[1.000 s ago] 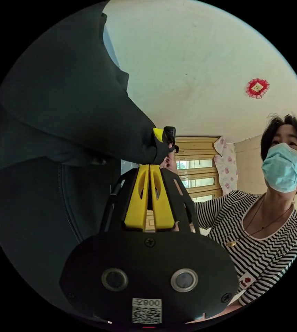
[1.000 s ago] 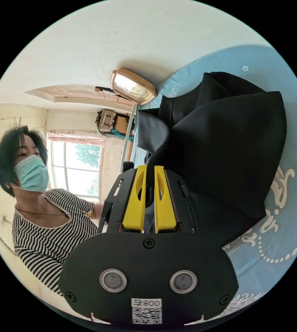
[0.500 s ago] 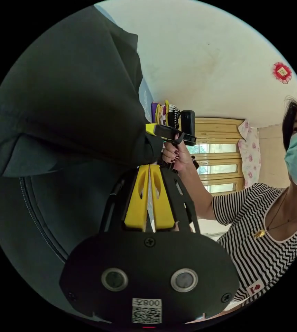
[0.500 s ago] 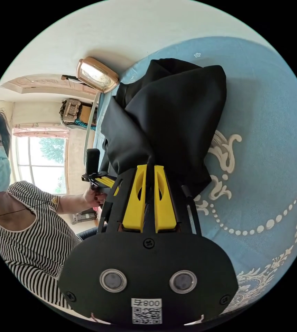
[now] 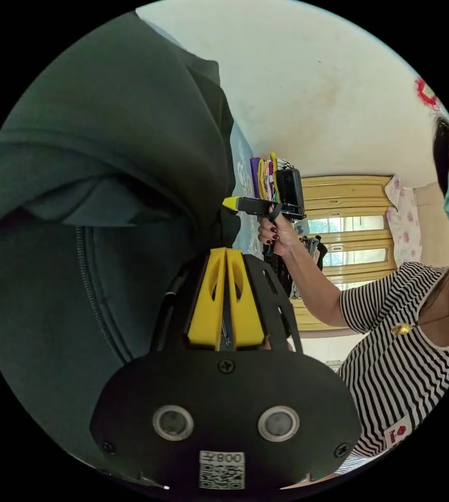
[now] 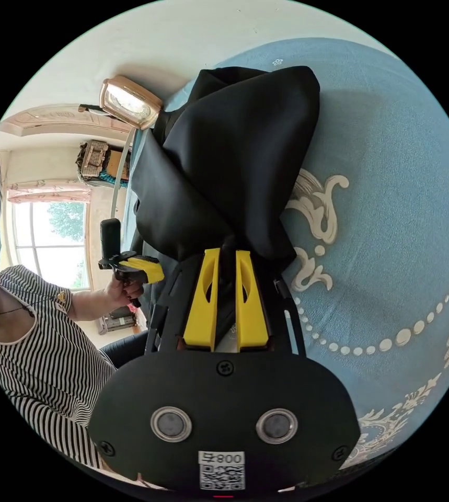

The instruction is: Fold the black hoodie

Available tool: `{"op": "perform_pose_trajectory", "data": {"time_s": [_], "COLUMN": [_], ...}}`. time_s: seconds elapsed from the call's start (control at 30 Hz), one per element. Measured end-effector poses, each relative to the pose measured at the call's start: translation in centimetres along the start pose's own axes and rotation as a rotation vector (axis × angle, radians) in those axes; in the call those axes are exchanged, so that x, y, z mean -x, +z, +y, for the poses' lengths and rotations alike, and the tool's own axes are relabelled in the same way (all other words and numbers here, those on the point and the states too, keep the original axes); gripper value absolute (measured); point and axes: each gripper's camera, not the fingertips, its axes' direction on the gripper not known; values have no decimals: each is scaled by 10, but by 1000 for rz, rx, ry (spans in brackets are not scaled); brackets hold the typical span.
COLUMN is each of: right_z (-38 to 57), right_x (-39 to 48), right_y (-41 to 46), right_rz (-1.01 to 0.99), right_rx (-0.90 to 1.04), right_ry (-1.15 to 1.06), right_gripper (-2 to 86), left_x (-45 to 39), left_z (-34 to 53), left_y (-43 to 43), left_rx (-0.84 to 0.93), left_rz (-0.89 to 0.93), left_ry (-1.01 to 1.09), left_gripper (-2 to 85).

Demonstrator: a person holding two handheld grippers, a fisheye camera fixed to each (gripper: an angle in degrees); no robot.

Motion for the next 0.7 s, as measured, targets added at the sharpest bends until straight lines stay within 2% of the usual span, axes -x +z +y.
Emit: {"op": "perform_pose_trajectory", "data": {"time_s": [0.1,0.27,0.37,0.5,0.7], "right_z": [6,-7,-33,-92,-191], "right_x": [18,63,104,171,248], "right_y": [-9,-19,-8,42,162], "right_rz": [56,145,142,-13,37], "right_rx": [-26,-126,-179,-192,-71], "right_ry": [1,-34,-131,-341,-484], "right_gripper": [67,58,55,39,9], "left_x": [-5,0,7,23,37], "left_z": [3,2,-3,-10,-2], "left_y": [-47,-142,-172,-183,-188], "left_rx": [-136,-421,-501,-477,-484], "left_rz": [-56,-321,-426,-568,-521], "left_ry": [14,2,-15,-76,-84], "left_gripper": [1,1,1,1,1]}}
